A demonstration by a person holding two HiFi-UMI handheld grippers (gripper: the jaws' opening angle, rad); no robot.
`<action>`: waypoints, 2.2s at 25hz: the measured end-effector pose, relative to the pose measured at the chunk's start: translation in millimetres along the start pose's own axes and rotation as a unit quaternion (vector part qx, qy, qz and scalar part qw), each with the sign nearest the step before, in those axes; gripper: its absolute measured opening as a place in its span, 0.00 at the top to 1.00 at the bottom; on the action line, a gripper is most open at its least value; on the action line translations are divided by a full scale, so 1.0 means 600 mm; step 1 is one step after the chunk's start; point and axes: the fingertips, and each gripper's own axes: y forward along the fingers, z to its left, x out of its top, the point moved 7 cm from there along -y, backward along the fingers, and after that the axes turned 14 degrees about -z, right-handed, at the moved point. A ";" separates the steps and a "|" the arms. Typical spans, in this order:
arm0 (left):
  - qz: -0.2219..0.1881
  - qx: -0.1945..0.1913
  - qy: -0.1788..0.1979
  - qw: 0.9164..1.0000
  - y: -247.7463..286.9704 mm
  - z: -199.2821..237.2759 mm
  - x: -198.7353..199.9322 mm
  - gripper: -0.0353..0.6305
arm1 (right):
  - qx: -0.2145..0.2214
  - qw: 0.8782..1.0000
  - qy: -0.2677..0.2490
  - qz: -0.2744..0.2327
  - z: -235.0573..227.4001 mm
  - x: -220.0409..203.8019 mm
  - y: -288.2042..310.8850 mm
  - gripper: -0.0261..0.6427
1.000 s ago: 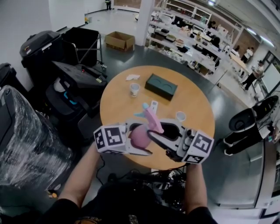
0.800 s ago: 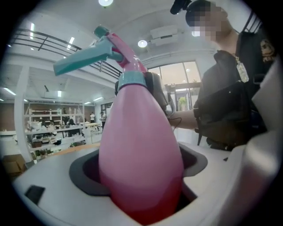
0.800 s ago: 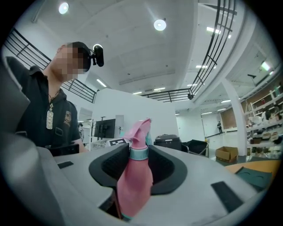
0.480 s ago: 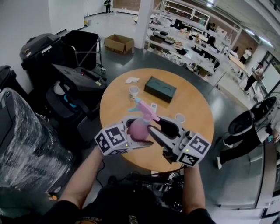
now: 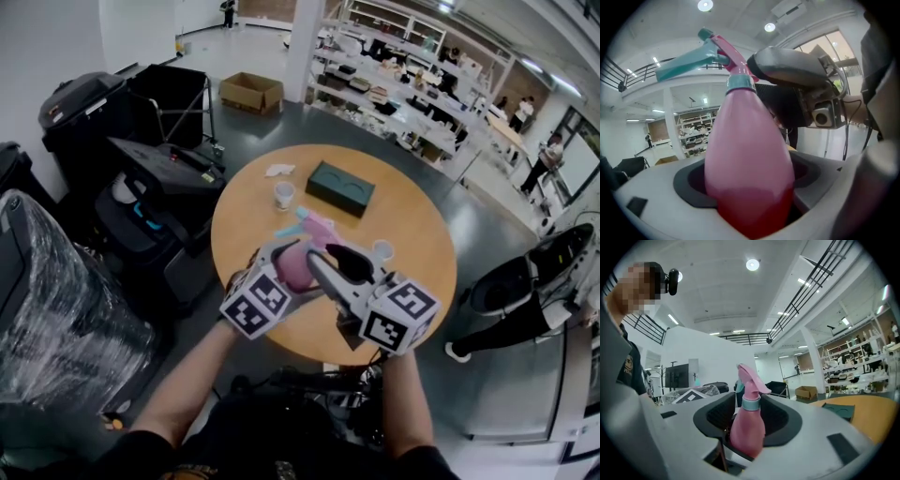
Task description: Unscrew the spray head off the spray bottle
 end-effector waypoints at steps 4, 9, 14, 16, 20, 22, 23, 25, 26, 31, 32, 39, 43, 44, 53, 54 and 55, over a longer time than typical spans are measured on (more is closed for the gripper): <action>0.008 0.005 0.003 1.000 0.000 -0.003 0.000 0.29 | -0.010 1.000 0.001 0.002 0.001 0.000 0.004 0.72; 0.007 -0.007 0.005 1.000 0.000 -0.010 0.000 0.29 | -0.011 1.000 -0.013 0.004 -0.004 -0.002 0.004 0.75; -0.005 -0.063 -0.010 0.998 -0.010 -0.020 0.005 0.29 | 0.038 0.999 -0.021 0.007 0.000 0.001 -0.005 0.76; -0.012 -0.096 -0.015 0.995 -0.015 -0.027 0.009 0.29 | 0.069 0.997 -0.020 0.008 0.001 0.003 -0.011 0.76; -0.027 -0.156 -0.020 0.987 -0.024 -0.041 0.017 0.29 | 0.137 0.990 -0.019 0.006 0.004 0.008 -0.023 0.76; -0.033 -0.183 -0.022 0.982 -0.029 -0.049 0.020 0.29 | 0.172 0.985 -0.020 0.004 0.006 0.009 -0.029 0.76; -0.036 -0.197 -0.023 0.979 -0.032 -0.053 0.022 0.29 | 0.189 0.982 -0.020 0.004 0.007 0.009 -0.032 0.76; -0.042 -0.223 -0.024 0.974 -0.036 -0.061 0.025 0.29 | 0.220 0.975 -0.017 0.003 0.009 0.010 -0.037 0.76; -0.044 -0.235 -0.026 0.971 -0.038 -0.063 0.025 0.29 | 0.234 0.972 -0.014 0.002 0.009 0.009 -0.038 0.76; -0.055 -0.235 -0.037 0.970 -0.039 -0.059 0.012 0.29 | 0.245 0.970 0.001 -0.006 0.003 -0.005 -0.030 0.75; -0.052 -0.220 -0.038 0.973 -0.038 -0.055 0.008 0.29 | 0.235 0.972 0.001 -0.004 0.002 -0.007 -0.028 0.75; -0.030 -0.076 -0.050 0.995 -0.032 -0.007 -0.012 0.29 | 0.139 0.990 -0.017 0.006 -0.017 -0.011 -0.025 0.71; -0.017 -0.024 -0.045 0.999 -0.029 0.012 -0.019 0.29 | 0.087 0.996 -0.030 0.013 -0.009 -0.008 -0.015 0.73; -0.017 -0.021 -0.045 0.999 -0.028 0.013 -0.019 0.29 | 0.079 0.996 -0.031 0.014 -0.006 -0.008 -0.012 0.75; -0.011 0.017 -0.033 0.999 -0.015 0.004 -0.011 0.29 | -0.005 0.999 -0.039 0.017 0.005 -0.011 0.008 0.78; -0.012 0.017 -0.034 0.999 -0.014 0.003 -0.009 0.29 | -0.006 0.999 -0.039 0.014 0.006 -0.011 0.008 0.78; -0.014 0.013 -0.035 0.999 -0.014 0.002 -0.008 0.29 | -0.003 0.999 -0.039 0.012 0.006 -0.010 0.008 0.78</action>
